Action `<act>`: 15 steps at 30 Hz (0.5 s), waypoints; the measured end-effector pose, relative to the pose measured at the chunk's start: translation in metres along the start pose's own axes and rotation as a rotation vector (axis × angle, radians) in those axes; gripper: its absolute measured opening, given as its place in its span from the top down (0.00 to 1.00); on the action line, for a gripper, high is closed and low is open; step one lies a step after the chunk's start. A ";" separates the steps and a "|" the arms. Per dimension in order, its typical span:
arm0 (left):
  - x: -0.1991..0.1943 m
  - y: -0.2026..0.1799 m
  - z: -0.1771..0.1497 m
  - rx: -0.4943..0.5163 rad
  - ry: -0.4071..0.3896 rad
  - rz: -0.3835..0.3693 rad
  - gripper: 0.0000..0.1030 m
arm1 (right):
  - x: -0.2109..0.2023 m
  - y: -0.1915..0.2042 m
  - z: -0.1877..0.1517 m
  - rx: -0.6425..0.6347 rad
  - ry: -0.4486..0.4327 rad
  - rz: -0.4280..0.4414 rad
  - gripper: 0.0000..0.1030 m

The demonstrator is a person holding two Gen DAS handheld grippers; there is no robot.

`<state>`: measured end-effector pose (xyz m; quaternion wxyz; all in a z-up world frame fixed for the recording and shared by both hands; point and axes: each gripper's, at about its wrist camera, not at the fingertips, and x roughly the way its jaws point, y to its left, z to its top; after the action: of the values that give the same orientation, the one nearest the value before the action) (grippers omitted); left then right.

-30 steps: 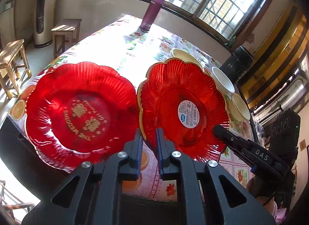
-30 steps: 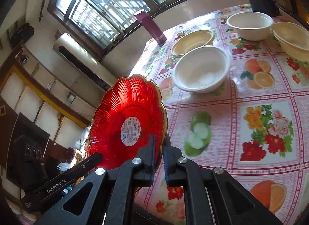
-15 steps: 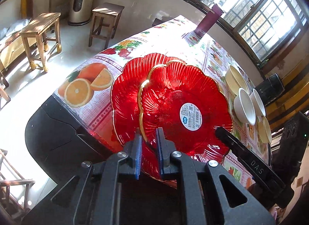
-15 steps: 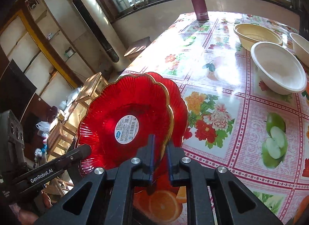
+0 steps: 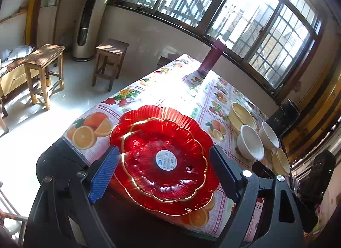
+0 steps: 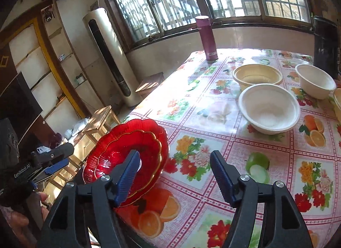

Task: Organize plates and bowls
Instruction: 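Move both grippers to the rim of the white bowl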

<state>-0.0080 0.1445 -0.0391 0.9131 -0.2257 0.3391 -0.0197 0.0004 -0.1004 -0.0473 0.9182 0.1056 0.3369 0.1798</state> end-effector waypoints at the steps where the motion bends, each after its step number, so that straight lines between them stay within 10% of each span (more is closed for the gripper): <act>1: 0.000 -0.011 -0.001 0.022 0.008 -0.028 0.16 | -0.008 -0.010 0.000 0.005 -0.020 -0.010 0.29; 15: 0.056 -0.176 -0.050 0.298 0.292 -0.281 0.00 | -0.093 -0.164 -0.009 0.192 -0.154 -0.039 0.00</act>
<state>0.0248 -0.0443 -0.0317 0.8658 -0.1281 0.4262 -0.2286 -0.0288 -0.2864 -0.0513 0.9303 0.1998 0.2832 0.1202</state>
